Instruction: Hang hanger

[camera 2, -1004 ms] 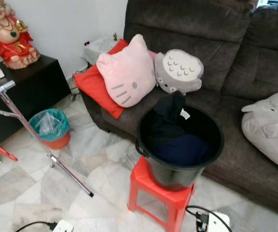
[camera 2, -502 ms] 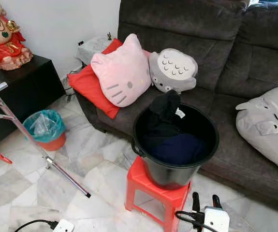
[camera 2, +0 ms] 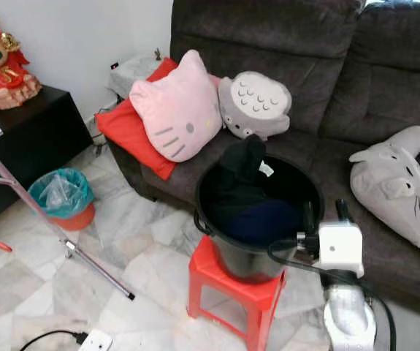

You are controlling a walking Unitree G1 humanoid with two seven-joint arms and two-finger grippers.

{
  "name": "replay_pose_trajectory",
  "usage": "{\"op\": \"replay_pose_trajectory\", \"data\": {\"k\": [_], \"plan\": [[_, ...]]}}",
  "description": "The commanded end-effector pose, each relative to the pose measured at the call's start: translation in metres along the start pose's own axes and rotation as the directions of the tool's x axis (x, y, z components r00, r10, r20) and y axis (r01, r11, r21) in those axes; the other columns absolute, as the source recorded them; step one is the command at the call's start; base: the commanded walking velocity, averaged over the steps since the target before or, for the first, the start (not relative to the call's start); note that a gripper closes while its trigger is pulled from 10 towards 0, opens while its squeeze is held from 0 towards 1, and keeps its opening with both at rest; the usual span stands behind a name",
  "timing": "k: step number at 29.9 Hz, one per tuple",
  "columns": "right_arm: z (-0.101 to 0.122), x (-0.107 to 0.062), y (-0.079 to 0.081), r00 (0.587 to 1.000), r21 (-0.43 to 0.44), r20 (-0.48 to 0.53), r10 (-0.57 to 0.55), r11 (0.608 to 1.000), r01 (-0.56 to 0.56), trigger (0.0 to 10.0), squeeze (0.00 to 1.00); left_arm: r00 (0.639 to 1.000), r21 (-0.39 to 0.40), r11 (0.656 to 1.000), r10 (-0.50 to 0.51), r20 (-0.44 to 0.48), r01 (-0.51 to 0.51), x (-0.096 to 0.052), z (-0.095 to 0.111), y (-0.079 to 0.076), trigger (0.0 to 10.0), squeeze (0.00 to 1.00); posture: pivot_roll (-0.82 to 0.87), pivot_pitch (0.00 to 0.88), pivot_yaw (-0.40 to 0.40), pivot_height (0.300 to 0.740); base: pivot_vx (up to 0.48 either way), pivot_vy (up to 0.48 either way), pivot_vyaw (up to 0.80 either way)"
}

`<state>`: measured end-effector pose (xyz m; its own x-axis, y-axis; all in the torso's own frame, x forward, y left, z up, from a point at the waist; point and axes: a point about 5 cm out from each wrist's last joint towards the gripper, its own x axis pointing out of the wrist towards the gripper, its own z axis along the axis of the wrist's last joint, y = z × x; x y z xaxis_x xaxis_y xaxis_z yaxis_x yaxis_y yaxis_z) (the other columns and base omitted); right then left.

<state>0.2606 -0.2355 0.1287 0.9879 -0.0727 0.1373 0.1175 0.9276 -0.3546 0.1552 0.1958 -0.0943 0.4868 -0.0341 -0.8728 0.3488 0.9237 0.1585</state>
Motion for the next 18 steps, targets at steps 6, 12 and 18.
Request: {"op": "replay_pose_trajectory", "data": {"k": [6,12,18], "plan": [[-0.003,0.041,0.006,0.938,-0.040,-0.137,0.317,0.945,-0.325,10.0,0.83,1.000,-0.014,1.000,0.019,-0.017,-0.019,-0.001,-0.003,0.004,10.0,0.00,-0.16,0.000,0.091,0.740,0.000,0.000,0.00],[-0.002,0.053,0.006,0.801,-0.059,-0.237,0.550,0.814,-0.577,10.0,1.00,1.000,-0.013,1.000,0.018,-0.013,-0.018,-0.001,-0.003,0.005,10.0,0.00,-0.15,0.000,0.100,0.740,0.000,0.000,0.00],[-0.012,0.050,-0.001,0.668,-0.033,-0.330,0.666,0.700,-0.714,10.0,1.00,1.000,-0.015,1.000,0.014,-0.016,-0.015,-0.001,-0.004,0.005,10.0,0.00,-0.15,0.000,0.104,0.740,0.000,0.000,0.00]]}}
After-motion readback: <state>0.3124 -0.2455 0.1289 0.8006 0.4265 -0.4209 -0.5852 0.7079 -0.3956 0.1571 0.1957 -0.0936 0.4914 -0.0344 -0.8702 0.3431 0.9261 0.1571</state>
